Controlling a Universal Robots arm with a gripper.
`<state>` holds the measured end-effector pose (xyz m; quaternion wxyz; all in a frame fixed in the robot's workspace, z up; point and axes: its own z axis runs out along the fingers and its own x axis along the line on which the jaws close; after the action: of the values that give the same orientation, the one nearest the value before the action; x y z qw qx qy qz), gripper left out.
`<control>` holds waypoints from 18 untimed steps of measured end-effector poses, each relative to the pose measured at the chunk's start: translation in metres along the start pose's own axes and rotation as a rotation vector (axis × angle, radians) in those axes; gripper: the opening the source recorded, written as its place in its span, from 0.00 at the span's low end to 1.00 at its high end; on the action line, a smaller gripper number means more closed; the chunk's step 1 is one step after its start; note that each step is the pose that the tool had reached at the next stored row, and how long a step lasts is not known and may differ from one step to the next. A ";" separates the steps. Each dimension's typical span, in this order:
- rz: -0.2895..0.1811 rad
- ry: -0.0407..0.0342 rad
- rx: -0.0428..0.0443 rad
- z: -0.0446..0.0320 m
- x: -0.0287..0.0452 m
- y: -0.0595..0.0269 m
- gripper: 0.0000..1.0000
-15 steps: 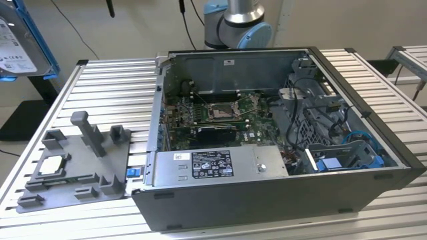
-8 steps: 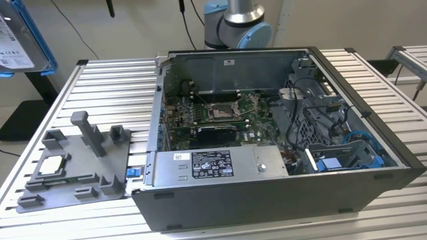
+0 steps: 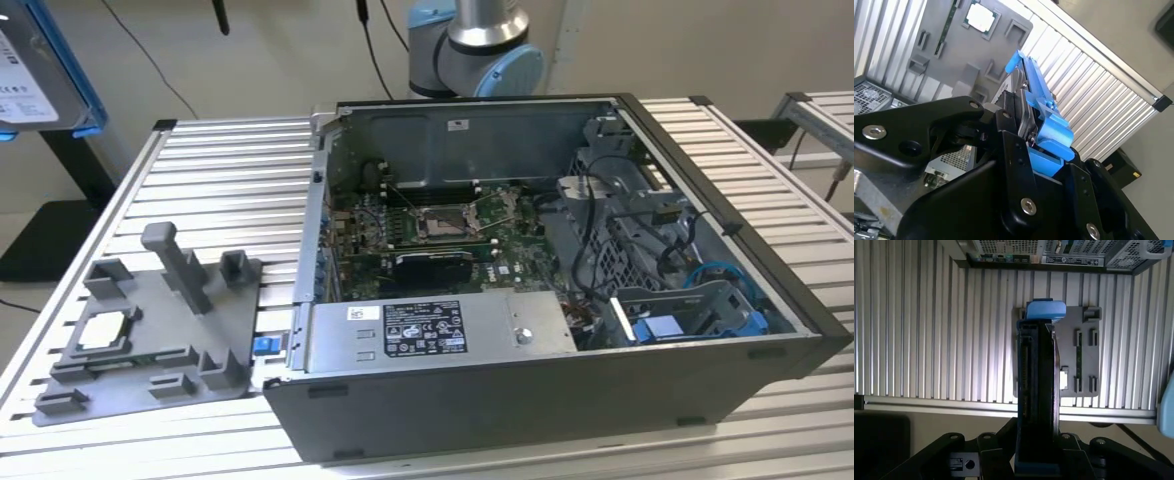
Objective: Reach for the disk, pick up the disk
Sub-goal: 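Pick up the disk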
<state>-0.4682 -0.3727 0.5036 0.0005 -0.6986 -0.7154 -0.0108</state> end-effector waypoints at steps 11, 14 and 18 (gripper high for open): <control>0.000 0.0000 0.0001 -0.0178 0.0002 0.0003 0.00; 0.000 0.0000 0.0001 -0.0214 0.0003 0.0004 0.00; 0.000 0.0000 0.0001 -0.0226 0.0003 0.0004 0.00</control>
<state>-0.4681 -0.3728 0.5262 0.0006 -0.6986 -0.7155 -0.0108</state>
